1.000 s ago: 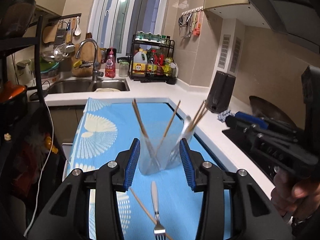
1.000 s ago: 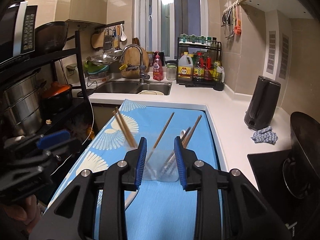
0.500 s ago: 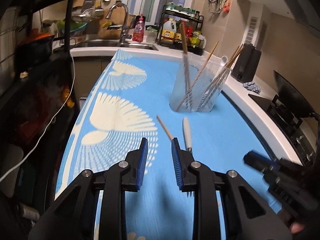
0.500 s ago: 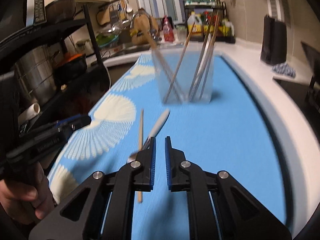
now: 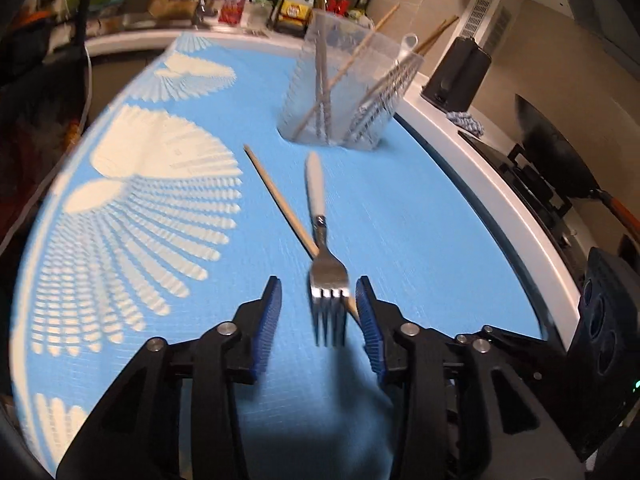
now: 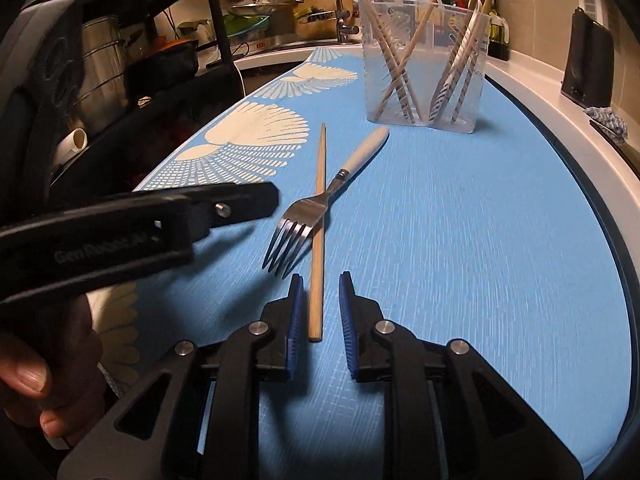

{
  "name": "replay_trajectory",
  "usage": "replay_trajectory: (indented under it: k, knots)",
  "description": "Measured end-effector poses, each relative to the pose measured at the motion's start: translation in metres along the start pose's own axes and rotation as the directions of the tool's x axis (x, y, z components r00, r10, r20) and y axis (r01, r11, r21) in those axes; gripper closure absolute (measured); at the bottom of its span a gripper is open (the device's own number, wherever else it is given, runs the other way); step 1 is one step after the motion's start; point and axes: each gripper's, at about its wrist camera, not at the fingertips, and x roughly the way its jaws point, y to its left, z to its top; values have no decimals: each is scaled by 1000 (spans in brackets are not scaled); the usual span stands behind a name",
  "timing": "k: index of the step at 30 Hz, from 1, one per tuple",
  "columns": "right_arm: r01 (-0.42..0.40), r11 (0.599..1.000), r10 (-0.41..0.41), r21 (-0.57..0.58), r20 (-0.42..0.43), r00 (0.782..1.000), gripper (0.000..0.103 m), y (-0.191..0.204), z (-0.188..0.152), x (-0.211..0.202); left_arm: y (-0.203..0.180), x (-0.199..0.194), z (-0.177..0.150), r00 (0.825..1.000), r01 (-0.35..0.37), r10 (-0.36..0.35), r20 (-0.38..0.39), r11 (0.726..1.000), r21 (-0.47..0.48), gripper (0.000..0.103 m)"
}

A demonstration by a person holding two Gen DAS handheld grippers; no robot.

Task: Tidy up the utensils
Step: 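Move the left tool to the metal fork while the right tool closes on the last chopstick, then close the left tool on the fork's neck while the right tool holds its chopstick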

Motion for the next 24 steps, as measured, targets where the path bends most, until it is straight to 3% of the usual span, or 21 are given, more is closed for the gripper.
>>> replay_trajectory:
  k: [5,6,7,10,18,24]
  knots:
    - [0,1000,0,-2,5,1000,95,-1,-3,0,1,16,-2,999,3,-5,-48,999,-33,64]
    - [-3,1000,3,1,5,1000,95,-2,-3,0,0,17,-1,999,3,-5,-48,1000,-30,66]
    - [-5,1000,5,2,4,1000,96,-2,-3,0,-1,19,-2,998,22,-24,-59,999,-34,75]
    - [-9,1000,9,-3,3,1000,96,-2,-3,0,-7,22,-3,998,2,-2,-55,1000,1,80]
    - [2,1000,-2,-7,-1,1000,97,-1,-2,-2,-13,11,-3,998,-67,68,-9,995,69,81]
    - [67,998,-68,-21,-7,998,96,-6,-5,-8,7,-3,-2,994,-106,105,24,994,16,81]
